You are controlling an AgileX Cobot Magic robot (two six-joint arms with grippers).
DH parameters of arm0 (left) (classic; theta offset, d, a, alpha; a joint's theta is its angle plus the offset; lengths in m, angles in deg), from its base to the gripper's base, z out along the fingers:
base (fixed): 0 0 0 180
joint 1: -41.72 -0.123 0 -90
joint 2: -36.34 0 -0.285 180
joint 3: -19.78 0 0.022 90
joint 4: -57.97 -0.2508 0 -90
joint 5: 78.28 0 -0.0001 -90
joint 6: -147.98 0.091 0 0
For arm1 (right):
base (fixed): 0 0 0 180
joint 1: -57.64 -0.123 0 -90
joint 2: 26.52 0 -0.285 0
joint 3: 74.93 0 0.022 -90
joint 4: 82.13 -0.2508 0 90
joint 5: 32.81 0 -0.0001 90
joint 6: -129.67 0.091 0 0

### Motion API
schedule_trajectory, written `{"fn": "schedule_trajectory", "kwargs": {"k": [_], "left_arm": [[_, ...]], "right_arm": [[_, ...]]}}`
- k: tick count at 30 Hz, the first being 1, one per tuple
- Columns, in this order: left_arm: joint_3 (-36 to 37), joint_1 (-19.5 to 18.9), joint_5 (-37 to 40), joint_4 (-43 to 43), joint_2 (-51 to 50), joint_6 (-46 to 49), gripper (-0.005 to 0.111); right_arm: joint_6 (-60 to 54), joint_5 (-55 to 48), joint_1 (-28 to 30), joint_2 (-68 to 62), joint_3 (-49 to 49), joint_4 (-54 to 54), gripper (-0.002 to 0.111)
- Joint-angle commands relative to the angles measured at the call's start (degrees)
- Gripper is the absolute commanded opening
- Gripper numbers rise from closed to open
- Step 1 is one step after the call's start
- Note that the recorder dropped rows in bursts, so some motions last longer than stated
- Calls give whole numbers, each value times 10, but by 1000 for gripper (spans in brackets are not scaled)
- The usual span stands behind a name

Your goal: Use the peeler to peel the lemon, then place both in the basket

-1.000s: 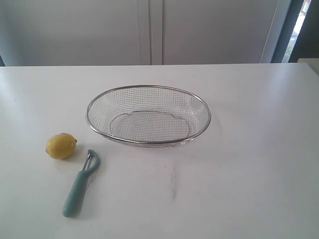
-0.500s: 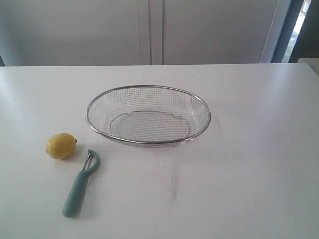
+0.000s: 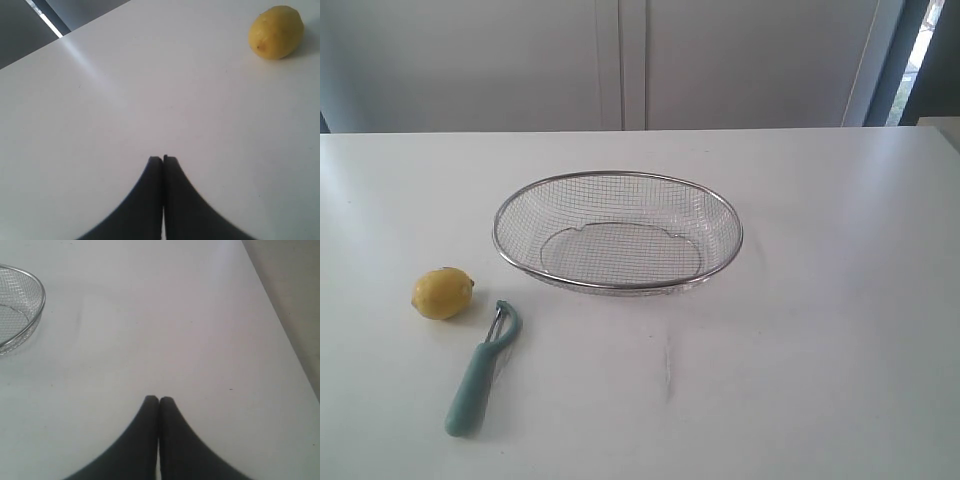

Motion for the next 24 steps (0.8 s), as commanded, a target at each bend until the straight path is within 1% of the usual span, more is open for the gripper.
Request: {"fn": "schedule_trajectory", "kwargs": {"k": [1,24], "left_arm": [[4,-2,-1,-3,2,-4,0],[4,-2,-1,-3,2,-4,0]], "right_arm": [[1,1,4,-18,2,-2,0],[1,2,4,-35,2,-24,0]]}}
